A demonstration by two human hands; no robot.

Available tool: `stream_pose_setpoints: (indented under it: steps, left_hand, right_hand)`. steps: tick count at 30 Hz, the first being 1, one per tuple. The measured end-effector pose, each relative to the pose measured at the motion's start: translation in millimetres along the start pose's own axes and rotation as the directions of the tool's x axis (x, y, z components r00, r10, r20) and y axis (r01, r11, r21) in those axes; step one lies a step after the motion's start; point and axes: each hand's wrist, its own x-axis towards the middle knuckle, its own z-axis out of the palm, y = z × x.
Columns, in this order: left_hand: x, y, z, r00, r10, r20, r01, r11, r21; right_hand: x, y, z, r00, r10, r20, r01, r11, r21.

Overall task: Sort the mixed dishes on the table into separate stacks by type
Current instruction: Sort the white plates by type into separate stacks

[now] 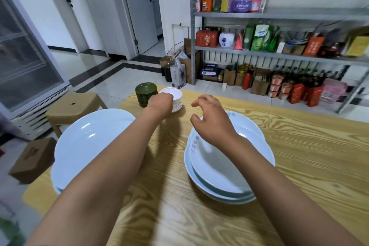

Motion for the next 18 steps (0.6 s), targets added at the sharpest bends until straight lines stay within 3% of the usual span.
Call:
stream_pose_setpoints:
  steps: [4, 9, 13, 18]
  left_hand:
    - [-21.9, 21.1, -17.3, 0.981, 0.111, -0.159, -0.112, 0.994, 0.003]
    - [-59.9, 78.4, -33.7, 0.875, 0.317, -0.365, -0.362, 0.93, -0.062]
    - [-103.2, 140.5, -39.9, 0.826, 0.417, -0.379, -0.478, 0.875, -0.08]
    - [-161.5, 220.7, -41.9, 0.737, 0.579, -0.349, -0.646, 0.755, -0.112]
  right_hand:
    - [-12.7, 3.8, -10.7, 1.0, -0.006, -0.03, 0.004, 0.999, -0.051]
    - [-47.9, 31.6, -46.5, 0.993, 0.046, -0.107, -0.06, 0.99, -0.129]
    - [-91.0, 64.3, -90.5, 0.961, 0.178, -0.213, -0.212, 0.966, -0.147]
    - [-172.3, 98.6, -142.1, 0.866, 0.336, -0.369, -0.354, 0.935, 0.021]
